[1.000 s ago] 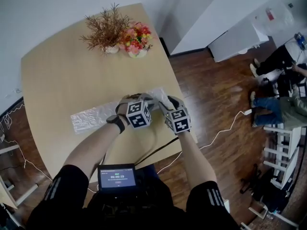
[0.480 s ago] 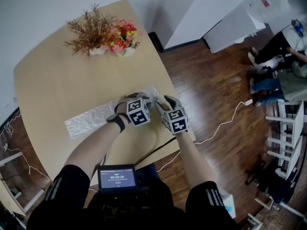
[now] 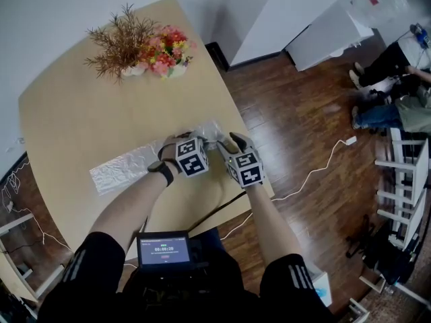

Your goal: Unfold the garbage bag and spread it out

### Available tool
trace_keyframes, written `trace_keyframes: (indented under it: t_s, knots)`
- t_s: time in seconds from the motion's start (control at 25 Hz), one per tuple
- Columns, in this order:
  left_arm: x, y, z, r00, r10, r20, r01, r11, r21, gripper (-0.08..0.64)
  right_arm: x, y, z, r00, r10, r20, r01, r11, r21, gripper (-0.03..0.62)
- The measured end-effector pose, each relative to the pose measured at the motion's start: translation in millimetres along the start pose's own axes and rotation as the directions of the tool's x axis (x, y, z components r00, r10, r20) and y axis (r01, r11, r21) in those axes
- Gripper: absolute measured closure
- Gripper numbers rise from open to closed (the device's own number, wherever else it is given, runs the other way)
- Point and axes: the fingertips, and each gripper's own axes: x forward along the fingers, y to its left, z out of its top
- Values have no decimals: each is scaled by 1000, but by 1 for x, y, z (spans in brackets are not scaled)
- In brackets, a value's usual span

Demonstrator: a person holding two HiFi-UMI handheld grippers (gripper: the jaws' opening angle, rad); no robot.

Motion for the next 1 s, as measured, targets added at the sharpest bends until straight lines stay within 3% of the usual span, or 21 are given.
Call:
trace_keyframes:
  t_s: [0.24,0.56,0.84,1.0]
  knots:
    - [-5,2,1,1000,13,14,-13,1000,-19,560,-4,-2,2,1000,-3,13,3,1000,1,362]
    - [-26,6,9,989,-15,145,38,987,-154,560,-11,-2,3,998,30,48,-32,999,36,374]
    - [-44,13,12,960,-20,278,89,967,-238,560,-17,6,13,991,77,107,-82,996,43,414]
    - [-57,15,16,946,-28,324,113,963,-246,560,-17,12,21,985,104,137,-113,992,63,430]
